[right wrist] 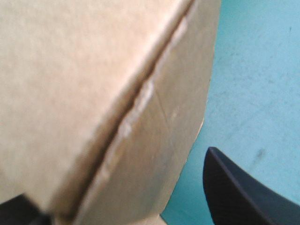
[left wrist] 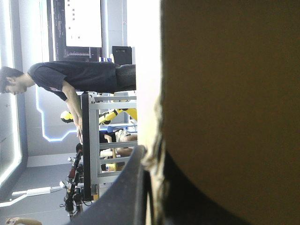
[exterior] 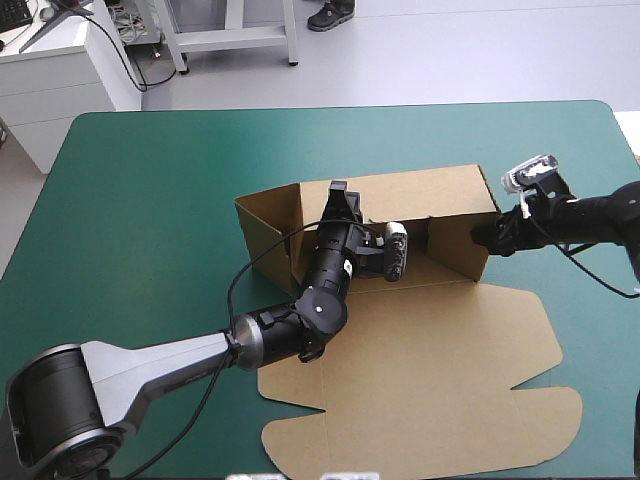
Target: Fold the box
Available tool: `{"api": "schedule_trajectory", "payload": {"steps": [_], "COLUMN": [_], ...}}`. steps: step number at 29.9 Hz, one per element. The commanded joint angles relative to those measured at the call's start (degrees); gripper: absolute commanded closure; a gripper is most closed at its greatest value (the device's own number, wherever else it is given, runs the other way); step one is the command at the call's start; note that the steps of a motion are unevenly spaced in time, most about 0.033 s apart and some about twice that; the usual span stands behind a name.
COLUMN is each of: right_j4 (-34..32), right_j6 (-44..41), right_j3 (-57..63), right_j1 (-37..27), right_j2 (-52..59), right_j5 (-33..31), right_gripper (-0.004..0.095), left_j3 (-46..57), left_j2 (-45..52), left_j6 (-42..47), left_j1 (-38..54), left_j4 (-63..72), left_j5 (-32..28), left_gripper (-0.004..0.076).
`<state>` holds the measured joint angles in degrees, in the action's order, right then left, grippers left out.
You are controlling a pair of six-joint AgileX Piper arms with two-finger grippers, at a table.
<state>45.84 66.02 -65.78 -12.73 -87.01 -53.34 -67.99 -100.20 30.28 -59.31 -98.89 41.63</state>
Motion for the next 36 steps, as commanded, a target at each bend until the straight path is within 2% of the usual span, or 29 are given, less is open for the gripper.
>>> {"api": "schedule_trajectory", "payload": {"steps": [1,3,7,9,11,14,17,19,26,36], "right_j4": [3.64,5.11,5.53,7.41,12.84,25.81,38.25,42.85,46.91,47.46], "right_j6": [-1.21,-1.97,-1.53,0.65,5.40,17.39,28.58,31.77,34.74,34.74], "right_j3": [-0.24,0.77,3.22,7.12,12.03,19.01,23.48,24.99,25.40,25.40], "right_j1": [3.33,4.26,4.61,4.61,4.61,4.61,4.61,4.61,4.61,4.61], "right_j2": [2.36,2.95,4.13,5.78,7.96,10.57,11.59,11.74,11.74,11.74], "right_j5": [8.35,11.38,12.06,15.70,20.77,25.20,25.32,24.68,22.55,22.53], "right_gripper": [0.0330,0.0330,0.0332,0.0332,0.0332,0.0332,0.0332,0.0332,0.0331,0.0355], "left_j3": [-0.82,-0.82,-0.82,-0.82,-0.82,-0.82,-0.82,-0.82,-0.82,-0.82], "left_j2": [1.80,1.80,1.80,1.80,1.80,1.80,1.80,1.80,1.80,1.80], "left_j6": [0.20,0.20,0.20,0.20,0.20,0.20,0.20,0.20,0.20,0.20], "left_j1": [-0.55,-0.55,-0.55,-0.55,-0.55,-0.55,-0.55,-0.55,-0.55,-0.55], "left_j4": [1.26,1.26,1.26,1.26,1.26,1.26,1.26,1.26,1.26,1.26], "left_j5": [-1.12,-1.12,-1.12,-1.12,-1.12,-1.12,-1.12,-1.12,-1.12,-1.12], "left_gripper": [0.0732,0.0732,0.0732,0.0732,0.0732,0.0732,0.0732,0.0732,0.0732,0.0732]}}
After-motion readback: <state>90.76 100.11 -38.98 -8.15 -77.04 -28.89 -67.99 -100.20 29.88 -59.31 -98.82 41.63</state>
